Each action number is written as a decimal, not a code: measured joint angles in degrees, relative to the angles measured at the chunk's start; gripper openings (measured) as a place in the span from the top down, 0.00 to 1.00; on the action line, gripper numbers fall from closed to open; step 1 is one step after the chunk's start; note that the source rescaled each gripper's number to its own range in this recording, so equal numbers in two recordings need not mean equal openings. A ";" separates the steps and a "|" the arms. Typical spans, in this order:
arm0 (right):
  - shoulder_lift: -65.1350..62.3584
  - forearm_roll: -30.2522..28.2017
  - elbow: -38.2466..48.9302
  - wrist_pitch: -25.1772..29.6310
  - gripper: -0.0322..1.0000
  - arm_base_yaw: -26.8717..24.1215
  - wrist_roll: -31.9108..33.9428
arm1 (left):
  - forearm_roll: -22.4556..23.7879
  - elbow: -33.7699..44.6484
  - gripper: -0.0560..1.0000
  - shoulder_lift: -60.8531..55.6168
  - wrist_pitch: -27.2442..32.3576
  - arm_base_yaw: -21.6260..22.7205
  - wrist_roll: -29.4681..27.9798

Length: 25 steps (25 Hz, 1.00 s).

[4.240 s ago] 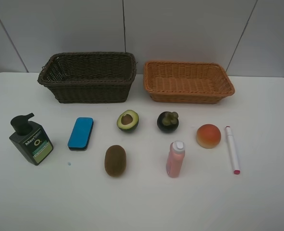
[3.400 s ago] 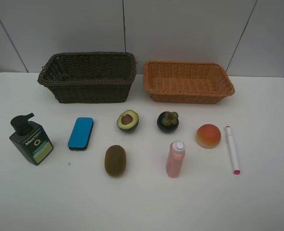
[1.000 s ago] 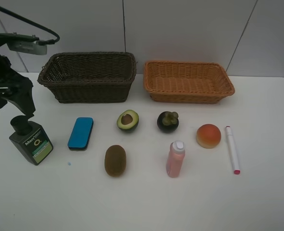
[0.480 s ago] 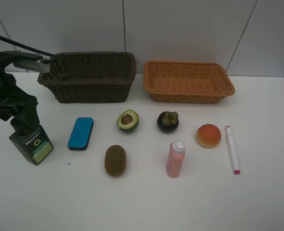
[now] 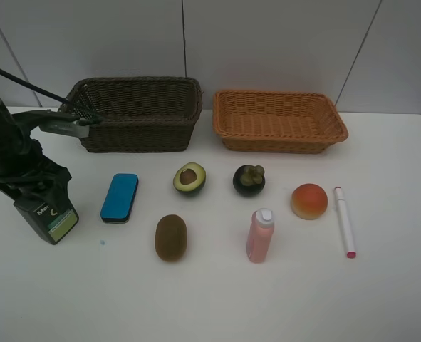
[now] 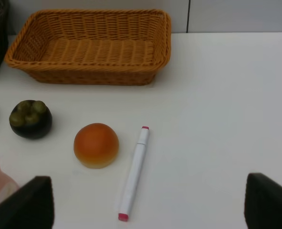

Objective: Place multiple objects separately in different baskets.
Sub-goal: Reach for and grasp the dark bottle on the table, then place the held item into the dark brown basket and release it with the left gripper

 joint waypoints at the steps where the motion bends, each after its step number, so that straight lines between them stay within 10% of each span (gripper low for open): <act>1: 0.00 0.00 0.00 0.00 0.00 0.00 0.00 | -0.05 0.00 0.17 0.21 -0.23 0.00 0.00; 7: 0.00 0.00 0.00 0.00 0.00 0.00 0.00 | -0.16 0.00 0.24 0.73 -0.53 0.00 -0.63; 13: 0.00 0.00 0.00 0.00 0.00 0.00 0.00 | -0.38 -0.11 0.95 0.80 -0.41 -0.02 -1.79; 25: 0.00 0.00 0.00 0.00 0.00 0.00 0.00 | -0.32 -18.99 0.94 -2.56 12.76 -0.02 -9.26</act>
